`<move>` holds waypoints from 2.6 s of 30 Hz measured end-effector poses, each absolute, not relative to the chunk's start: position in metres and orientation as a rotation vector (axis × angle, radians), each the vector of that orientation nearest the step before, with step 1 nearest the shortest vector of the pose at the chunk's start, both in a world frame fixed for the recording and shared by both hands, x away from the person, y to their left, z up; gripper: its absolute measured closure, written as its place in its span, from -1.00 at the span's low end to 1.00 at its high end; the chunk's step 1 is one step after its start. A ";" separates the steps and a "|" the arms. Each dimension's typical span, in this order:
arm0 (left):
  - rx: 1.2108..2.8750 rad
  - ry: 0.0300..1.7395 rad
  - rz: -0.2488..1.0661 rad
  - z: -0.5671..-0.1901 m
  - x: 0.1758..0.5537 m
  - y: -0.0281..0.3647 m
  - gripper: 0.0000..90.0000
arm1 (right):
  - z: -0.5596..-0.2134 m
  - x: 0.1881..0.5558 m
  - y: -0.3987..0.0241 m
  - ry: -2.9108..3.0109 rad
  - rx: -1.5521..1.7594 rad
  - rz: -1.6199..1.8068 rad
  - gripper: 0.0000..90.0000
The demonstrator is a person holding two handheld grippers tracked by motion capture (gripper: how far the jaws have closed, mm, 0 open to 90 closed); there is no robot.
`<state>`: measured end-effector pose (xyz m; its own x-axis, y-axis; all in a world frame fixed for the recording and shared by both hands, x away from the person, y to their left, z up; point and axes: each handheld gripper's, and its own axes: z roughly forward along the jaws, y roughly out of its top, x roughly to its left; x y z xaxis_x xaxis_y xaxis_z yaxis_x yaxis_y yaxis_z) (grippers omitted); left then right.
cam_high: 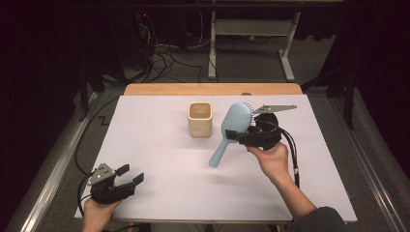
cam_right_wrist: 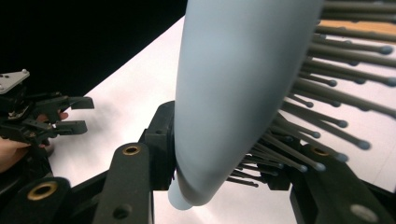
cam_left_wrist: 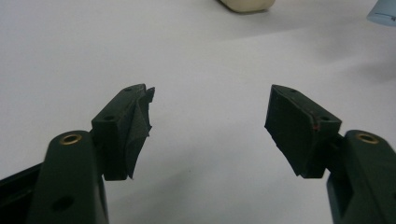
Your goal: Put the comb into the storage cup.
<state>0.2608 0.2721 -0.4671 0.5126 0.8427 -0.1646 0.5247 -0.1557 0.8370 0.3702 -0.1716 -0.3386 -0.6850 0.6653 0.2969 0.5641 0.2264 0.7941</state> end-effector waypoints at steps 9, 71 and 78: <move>1.831 1.135 0.429 -0.467 0.260 0.271 -0.30 | -0.330 0.379 -0.172 2.357 1.200 1.463 0.25; 1.820 1.142 0.424 -0.469 0.261 0.272 -0.30 | -0.292 0.425 -0.165 2.275 1.243 1.444 0.24; 1.820 1.143 0.423 -0.469 0.261 0.272 -0.30 | -0.290 0.428 -0.166 2.261 1.252 1.445 0.24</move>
<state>0.2614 0.2720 -0.4687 0.5111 0.8423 -0.1712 0.5282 -0.1506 0.8356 0.4277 -0.1658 -0.2899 -0.6292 0.7281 0.2720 0.5526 0.1730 0.8153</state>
